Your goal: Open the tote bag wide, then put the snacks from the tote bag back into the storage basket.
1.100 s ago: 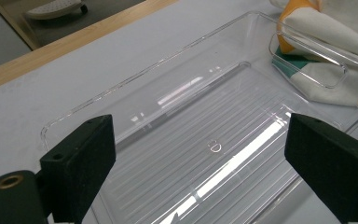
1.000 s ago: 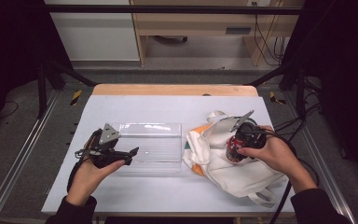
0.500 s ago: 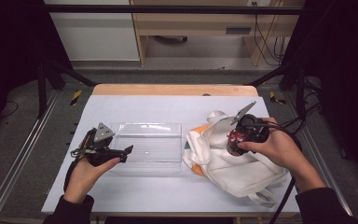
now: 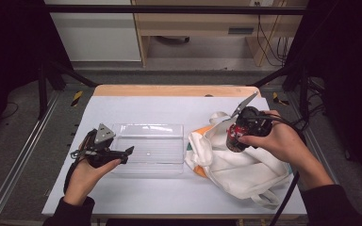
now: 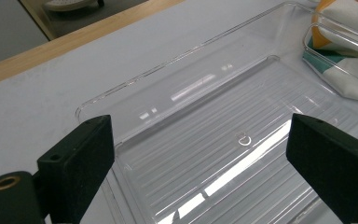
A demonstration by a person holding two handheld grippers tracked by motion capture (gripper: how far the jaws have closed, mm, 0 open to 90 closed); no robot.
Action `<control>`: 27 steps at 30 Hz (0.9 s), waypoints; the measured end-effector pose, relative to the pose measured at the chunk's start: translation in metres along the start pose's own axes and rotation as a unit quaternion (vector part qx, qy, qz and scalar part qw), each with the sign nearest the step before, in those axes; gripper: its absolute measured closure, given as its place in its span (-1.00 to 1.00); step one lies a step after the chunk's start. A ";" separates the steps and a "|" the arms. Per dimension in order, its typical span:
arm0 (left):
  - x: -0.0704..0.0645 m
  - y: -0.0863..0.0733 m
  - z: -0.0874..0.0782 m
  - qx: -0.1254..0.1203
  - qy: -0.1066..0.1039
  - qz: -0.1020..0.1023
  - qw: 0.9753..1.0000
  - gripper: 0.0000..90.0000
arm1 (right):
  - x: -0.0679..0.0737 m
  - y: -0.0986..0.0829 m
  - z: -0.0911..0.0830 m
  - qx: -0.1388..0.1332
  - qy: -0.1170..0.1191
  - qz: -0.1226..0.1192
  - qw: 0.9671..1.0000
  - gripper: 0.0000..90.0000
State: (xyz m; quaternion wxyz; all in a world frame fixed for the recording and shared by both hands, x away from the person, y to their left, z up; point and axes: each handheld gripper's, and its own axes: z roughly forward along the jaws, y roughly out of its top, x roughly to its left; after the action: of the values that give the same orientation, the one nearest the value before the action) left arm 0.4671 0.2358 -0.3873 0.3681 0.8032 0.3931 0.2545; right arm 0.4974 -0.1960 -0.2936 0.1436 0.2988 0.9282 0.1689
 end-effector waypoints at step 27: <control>0.013 -0.008 -0.002 0.003 0.022 -0.018 1.000 -0.84 | 0.012 0.020 -0.009 -0.023 0.002 -0.017 1.000 -0.44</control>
State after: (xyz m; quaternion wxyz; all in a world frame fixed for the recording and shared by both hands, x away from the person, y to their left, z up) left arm 0.4694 0.2510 -0.3905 0.3613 0.7912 0.4168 0.2642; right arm 0.4948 -0.1752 -0.2799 0.1516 0.2798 0.9292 0.1879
